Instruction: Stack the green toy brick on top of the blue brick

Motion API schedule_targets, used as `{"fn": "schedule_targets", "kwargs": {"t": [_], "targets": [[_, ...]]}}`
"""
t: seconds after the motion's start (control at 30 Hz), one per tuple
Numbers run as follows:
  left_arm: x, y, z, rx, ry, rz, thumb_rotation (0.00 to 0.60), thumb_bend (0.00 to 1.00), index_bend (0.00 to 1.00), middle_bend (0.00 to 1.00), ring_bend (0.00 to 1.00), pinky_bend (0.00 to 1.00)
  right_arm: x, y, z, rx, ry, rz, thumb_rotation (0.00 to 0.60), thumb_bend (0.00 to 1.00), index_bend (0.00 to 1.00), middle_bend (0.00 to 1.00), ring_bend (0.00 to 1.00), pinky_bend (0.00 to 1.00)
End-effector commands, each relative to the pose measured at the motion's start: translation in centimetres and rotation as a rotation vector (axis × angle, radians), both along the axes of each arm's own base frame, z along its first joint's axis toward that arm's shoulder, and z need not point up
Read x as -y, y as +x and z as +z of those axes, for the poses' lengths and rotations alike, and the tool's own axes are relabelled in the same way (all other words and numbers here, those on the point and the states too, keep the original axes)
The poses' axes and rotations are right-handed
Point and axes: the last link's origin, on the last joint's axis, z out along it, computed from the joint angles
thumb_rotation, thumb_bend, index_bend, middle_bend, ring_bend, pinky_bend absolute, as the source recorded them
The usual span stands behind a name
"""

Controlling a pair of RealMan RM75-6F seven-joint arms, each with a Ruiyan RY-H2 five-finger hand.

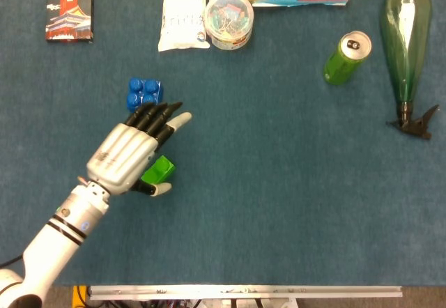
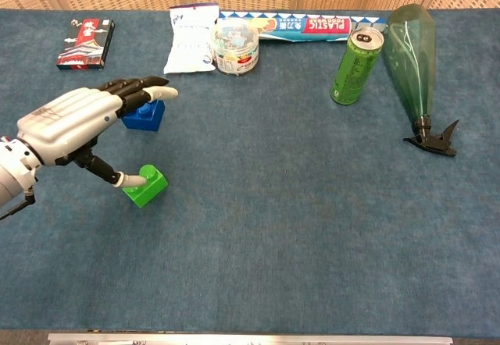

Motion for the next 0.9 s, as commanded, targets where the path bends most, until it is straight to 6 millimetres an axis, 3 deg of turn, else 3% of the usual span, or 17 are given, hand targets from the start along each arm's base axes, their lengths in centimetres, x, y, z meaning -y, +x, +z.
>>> {"fn": "schedule_targets", "kwargs": {"t": [0.03,0.9], "targets": [[-0.1,0.1,-0.6,-0.01,0.0,-0.007,0.6,0.02,0.0,0.0,0.0,0.05,-0.1,0.0,0.2,0.001,-0.005,-0.002,0.6,0.37,0.48,0.44,0.33,0.46],[-0.1,-1.7,-3.6,-0.039,-0.001,0.028,0.6,0.02,0.0,0.0,0.0,0.04,-0.6,0.0,1.9,0.022,-0.066,-0.008,0.6,0.38,0.48,0.45,0.33,0.46]]}}
